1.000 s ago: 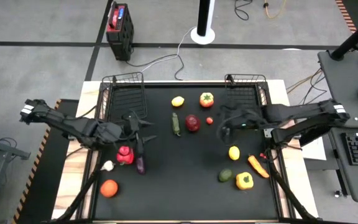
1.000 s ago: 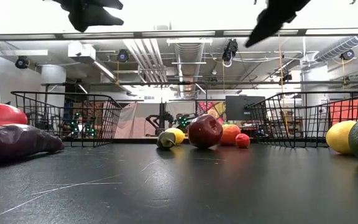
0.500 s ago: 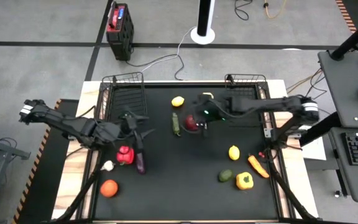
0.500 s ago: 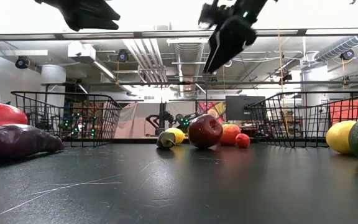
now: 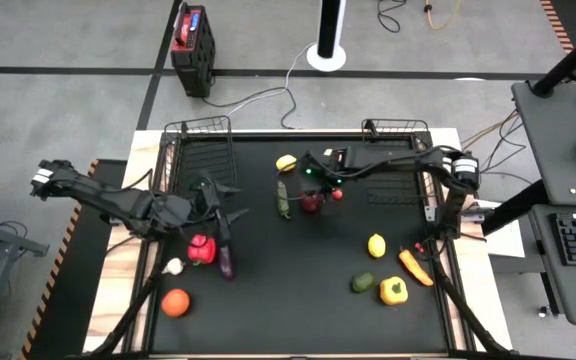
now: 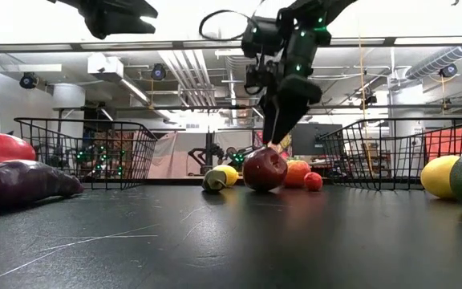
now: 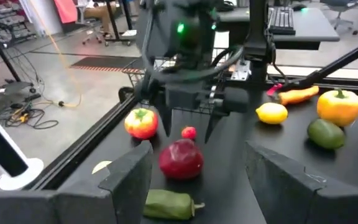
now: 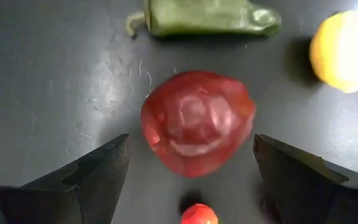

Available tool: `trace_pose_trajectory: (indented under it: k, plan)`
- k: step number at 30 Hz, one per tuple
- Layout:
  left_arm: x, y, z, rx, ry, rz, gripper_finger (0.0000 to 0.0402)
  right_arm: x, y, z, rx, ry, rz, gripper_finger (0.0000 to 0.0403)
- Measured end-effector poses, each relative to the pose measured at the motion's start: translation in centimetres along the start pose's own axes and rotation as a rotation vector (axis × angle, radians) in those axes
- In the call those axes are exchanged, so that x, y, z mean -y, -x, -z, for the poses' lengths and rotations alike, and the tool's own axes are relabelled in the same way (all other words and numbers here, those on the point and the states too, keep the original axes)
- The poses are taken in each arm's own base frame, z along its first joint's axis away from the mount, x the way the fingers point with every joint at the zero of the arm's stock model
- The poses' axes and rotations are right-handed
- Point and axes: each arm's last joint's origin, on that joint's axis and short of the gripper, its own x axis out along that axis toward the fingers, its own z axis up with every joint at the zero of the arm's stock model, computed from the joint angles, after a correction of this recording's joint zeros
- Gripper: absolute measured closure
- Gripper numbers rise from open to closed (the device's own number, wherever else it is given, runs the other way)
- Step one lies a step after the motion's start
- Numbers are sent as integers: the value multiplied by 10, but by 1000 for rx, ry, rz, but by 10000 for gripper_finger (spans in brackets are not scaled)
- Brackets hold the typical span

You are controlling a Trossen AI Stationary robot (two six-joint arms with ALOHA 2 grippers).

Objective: Sort produce into baskets
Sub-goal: Put the red apple into the right wire basket

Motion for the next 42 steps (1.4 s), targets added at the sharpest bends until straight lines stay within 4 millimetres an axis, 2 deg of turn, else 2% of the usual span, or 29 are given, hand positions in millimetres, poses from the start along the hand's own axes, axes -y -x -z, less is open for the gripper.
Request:
trace_pose_trajectory:
  k: [8,16,20,28,42]
  plan:
    - [3,-4,0,7,19,2,168,3,-21,1,-37,-9,-13,71]
    - [6,-9,4,-15,2,-1,168,4,-25,-2,-12,-26,-6,80]
    - [8,-10,5,-21,-3,-1,168,5,-25,-3,0,-37,-1,108]
    - [9,-12,5,-17,0,-1,168,8,-25,-2,18,-60,-35,190]
    - [9,-12,6,-22,-4,-2,168,10,-25,0,24,-68,-56,292]
